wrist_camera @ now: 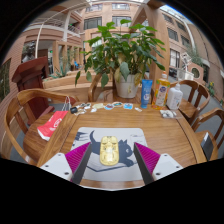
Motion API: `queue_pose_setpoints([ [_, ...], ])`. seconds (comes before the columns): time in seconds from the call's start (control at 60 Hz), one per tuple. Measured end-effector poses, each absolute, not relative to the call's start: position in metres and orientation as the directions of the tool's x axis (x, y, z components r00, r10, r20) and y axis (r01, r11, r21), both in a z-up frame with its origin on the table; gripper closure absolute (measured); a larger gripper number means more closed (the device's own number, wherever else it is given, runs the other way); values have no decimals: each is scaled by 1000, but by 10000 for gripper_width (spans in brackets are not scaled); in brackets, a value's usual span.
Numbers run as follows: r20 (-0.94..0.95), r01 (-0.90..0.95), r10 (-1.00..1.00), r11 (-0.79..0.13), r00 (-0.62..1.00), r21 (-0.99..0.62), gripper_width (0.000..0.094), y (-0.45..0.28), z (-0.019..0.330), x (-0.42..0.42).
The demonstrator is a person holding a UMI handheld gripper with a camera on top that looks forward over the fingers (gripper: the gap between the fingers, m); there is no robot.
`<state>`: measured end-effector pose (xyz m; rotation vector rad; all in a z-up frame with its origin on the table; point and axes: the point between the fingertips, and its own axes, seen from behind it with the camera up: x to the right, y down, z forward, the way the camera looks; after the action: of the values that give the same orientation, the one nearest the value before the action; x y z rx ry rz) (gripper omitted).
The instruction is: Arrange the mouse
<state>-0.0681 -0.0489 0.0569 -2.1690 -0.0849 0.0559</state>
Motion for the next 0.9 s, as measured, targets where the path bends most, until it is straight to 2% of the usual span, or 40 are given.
queue_pose_setpoints([
  [0.217, 19, 46, 60, -496, 998, -867, 77, -125, 133, -54],
  [0.35, 38, 61, 59, -470, 998, -881, 75, -175, 162, -51],
  [0.667, 48, 72, 65, -457, 997, -887, 81, -272, 183, -51],
  [0.9, 49, 75, 69, -456, 996, -887, 80, -297, 185, -50],
])
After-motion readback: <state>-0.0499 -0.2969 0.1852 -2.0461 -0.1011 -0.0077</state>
